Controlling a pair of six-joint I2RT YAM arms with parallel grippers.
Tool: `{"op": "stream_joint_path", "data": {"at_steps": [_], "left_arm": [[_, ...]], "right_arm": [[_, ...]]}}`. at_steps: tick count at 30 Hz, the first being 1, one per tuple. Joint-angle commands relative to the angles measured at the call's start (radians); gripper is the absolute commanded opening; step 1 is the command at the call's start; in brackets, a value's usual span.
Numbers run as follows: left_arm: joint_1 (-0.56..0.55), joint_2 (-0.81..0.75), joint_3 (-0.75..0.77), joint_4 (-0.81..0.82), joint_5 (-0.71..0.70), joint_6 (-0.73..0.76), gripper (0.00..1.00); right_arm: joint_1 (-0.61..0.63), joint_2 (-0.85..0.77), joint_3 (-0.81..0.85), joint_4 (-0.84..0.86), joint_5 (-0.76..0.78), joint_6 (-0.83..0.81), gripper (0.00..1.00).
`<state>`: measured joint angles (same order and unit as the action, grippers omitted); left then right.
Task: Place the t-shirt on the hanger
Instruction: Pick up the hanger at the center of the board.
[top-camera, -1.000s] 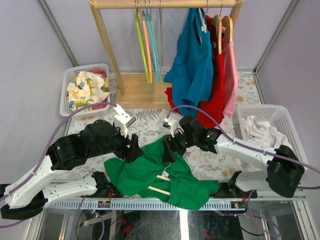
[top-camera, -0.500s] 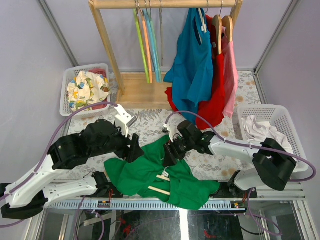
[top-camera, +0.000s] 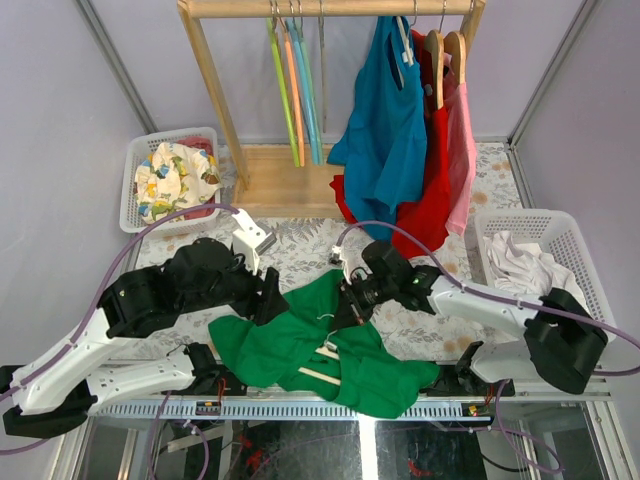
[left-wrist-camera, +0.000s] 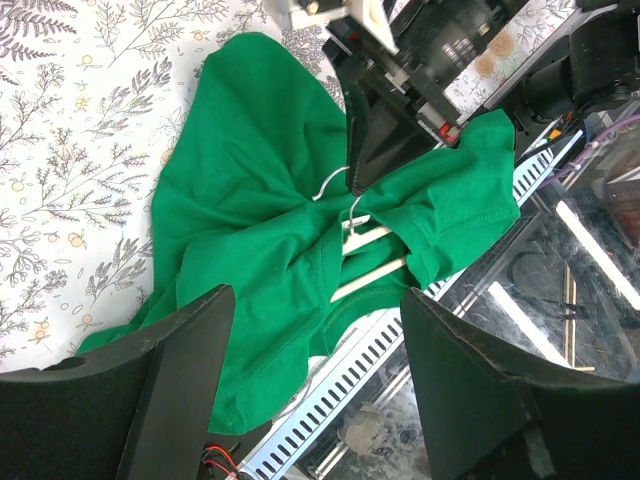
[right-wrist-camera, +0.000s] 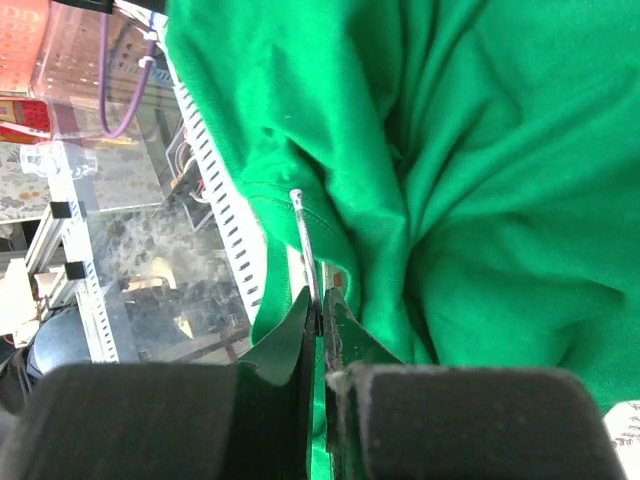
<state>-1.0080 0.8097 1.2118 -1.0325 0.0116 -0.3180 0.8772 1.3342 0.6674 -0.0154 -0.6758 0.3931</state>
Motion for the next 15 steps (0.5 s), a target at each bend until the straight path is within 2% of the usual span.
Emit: {"op": "stream_joint_path", "data": {"at_steps": [1, 7, 15], "left_arm": [[-0.004, 0.001, 0.049, 0.020, 0.011, 0.023, 0.67], [-0.004, 0.028, 0.128, -0.017, 0.000, 0.049, 0.67], [-0.004, 0.112, 0.327, -0.096, -0.023, 0.098, 0.68]], "right_arm": [[-0.001, -0.124, 0.126, -0.096, 0.053, -0.037, 0.00], [-0.003, -0.258, 0.320, -0.343, 0.149, -0.101, 0.00], [-0.004, -0.306, 0.662, -0.686, 0.266, -0.203, 0.00]]}}
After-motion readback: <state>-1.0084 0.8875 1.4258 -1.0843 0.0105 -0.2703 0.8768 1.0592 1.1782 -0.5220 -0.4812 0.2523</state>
